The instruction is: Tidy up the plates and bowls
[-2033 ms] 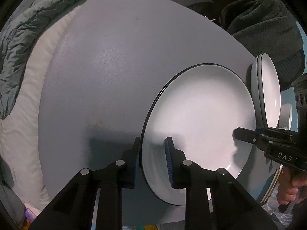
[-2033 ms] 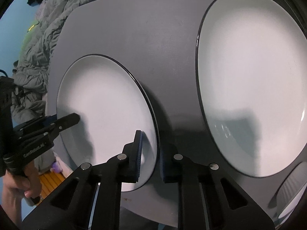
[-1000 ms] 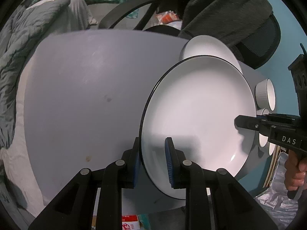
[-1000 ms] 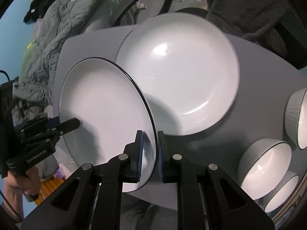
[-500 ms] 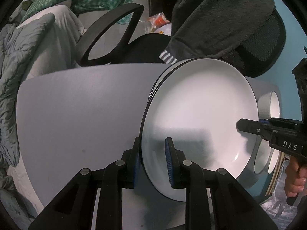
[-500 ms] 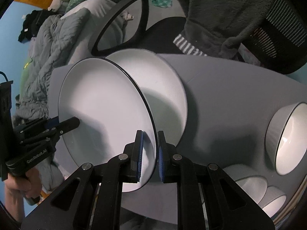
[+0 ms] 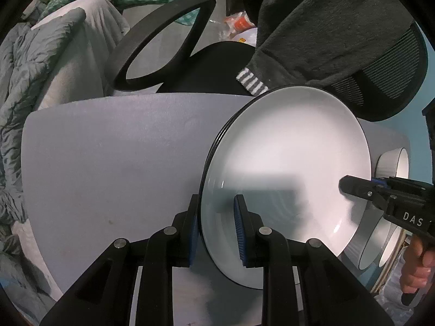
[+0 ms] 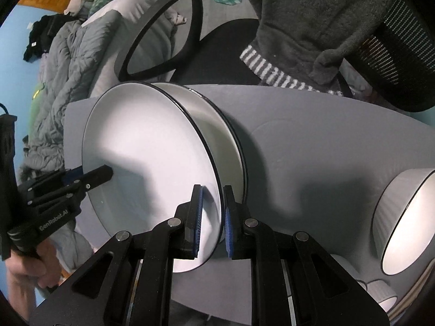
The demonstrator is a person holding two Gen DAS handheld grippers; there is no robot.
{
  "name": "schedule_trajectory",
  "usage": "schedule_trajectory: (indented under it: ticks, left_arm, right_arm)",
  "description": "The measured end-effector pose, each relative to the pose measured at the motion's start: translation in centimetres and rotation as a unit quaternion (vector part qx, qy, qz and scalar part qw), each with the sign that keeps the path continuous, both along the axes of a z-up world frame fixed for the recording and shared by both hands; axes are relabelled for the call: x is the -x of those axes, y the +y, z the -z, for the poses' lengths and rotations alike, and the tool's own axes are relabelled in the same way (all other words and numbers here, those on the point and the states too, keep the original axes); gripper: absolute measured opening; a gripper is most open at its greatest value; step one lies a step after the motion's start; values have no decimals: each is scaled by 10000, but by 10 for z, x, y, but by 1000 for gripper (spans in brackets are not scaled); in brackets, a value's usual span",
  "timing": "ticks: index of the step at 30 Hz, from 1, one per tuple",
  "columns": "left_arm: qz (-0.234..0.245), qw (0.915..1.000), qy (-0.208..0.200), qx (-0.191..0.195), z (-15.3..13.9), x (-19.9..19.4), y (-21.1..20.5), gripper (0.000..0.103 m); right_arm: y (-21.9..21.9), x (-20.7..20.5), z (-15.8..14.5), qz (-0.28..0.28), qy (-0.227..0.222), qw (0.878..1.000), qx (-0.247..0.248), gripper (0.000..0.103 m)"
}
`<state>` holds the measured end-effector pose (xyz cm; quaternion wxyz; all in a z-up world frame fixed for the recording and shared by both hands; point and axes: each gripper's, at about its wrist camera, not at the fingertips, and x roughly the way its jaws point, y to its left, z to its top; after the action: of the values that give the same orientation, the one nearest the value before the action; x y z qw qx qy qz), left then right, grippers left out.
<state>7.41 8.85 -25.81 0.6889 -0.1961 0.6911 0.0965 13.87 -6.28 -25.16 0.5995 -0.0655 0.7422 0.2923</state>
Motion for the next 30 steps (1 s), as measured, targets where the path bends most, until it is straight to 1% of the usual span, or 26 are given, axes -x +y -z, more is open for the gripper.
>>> schedule_trajectory:
  ticks: [8,13,16,18,19,20,22,26,30]
  left_arm:
    - [-167,9998,94,27,6,0,0,23]
    - [-99,9999,89,-51,6,-1,-2,24]
    - [-34,10000,64,5,6,-3,-3,31]
    - [13,10000,62,-5,7,-3,-5,32]
    - [34,10000,71,-39,7,-4,-5,34]
    - [50,9999,71,-54,7,-4,-6,35]
    - [67,9999,78,-70,7,-5,-8,37]
    - [94,9999,96,-49,5,-4,-8,39]
    - [98,9999,50,-13,1,-1,-7,39]
  right_arm:
    - [1,-2,6,-35,54,9999,126,14]
    - [0,-4,6,40,35,9999,157,15]
    - [1,-6,4,26,31,9999,159,15]
    - [1,-6,4,19,67,9998,179,18]
    - [2,-6,4,17,101,9998,184,21]
    - [3,-6,4,24,140,9998,172,27]
    - [5,-6,3,46,197,9997,166,33]
    - [10,-4,1,37,180,9995,275,39]
    - [13,-1,0,59,127,9992,367,41]
